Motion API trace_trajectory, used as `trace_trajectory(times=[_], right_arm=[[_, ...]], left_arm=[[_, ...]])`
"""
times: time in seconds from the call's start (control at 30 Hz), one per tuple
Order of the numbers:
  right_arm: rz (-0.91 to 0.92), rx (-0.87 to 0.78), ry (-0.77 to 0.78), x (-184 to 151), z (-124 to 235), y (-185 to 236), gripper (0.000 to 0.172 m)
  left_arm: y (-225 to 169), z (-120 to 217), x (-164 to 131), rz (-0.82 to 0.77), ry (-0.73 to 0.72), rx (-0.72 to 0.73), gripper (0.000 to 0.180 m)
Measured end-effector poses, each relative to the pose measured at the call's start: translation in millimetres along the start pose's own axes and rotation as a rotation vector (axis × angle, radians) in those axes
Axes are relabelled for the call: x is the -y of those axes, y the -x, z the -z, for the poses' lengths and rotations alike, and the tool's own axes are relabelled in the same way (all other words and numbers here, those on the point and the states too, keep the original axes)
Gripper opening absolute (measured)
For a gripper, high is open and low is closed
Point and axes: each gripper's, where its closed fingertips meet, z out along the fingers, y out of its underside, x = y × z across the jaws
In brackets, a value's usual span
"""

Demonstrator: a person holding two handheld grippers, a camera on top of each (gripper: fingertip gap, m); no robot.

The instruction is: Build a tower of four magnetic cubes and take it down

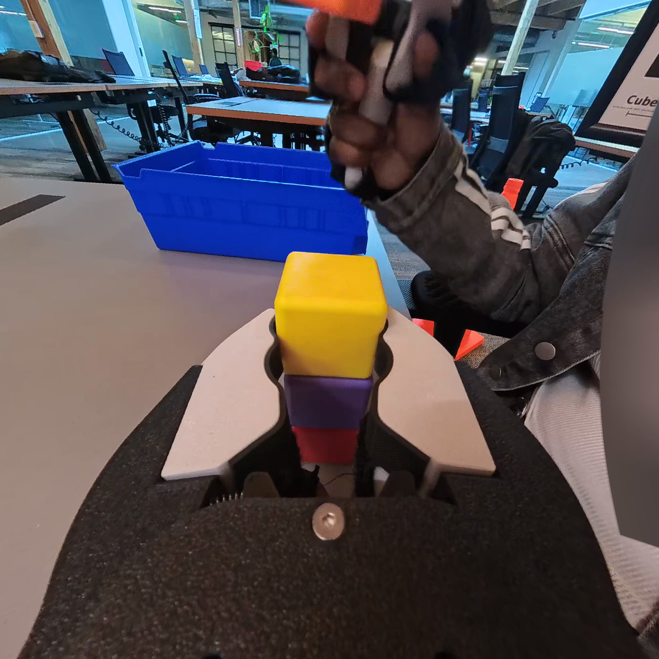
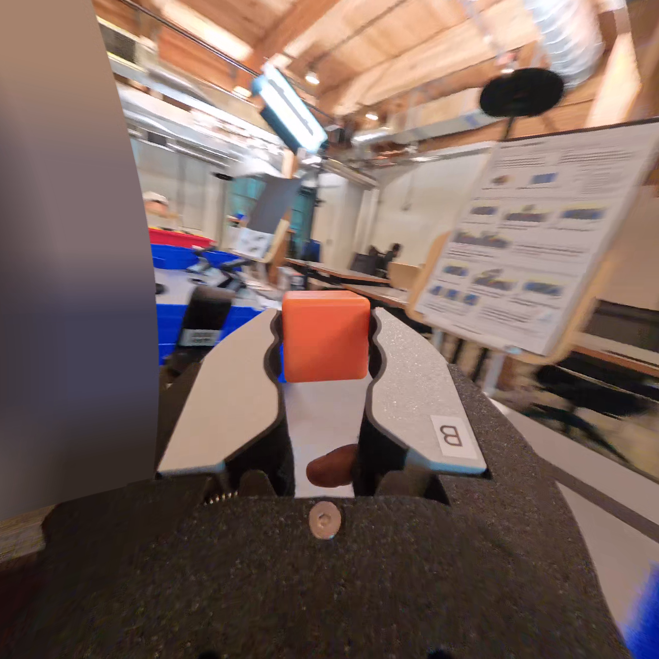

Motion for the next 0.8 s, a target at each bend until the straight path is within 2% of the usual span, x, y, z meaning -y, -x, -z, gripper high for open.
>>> trace_trajectory(times=[0.03,0.13,0.23,0.33,0.43,0.67,0.8], right_arm=[[0.031,-0.076,0.026,4.8,8.3,-14.8,0.046],[0.073,-0.302,0.147,7.9,36.9,-63.5,0.046],[0.101,-0.514,0.311,-3.4,67.1,-118.4,0.046],[0.042,-0.661,0.540,-35.4,93.6,-174.3,0.046],[-0.057,-0.720,0.795,-83.0,114.3,-213.5,0.046],[-0.264,-0.753,1.197,-196.4,151.0,-240.9,0.046],[-0.327,-0.739,1.286,-227.4,162.5,-234.6,0.046]], left_arm=[[0.1,0.1,0.0,0.000,0.001,-0.001,0.050],[0.2,0.0,-0.2,0.001,0.003,-0.003,0.050],[0.3,-0.2,0.0,0.004,-0.006,-0.007,0.050],[0.6,-0.1,-0.1,0.001,-0.004,-0.006,0.050],[0.9,-0.2,-0.2,-0.001,-0.006,-0.005,0.050],[1.3,-0.4,0.0,0.001,-0.017,-0.009,0.050],[1.2,-0.5,0.1,0.001,-0.022,-0.012,0.050]])
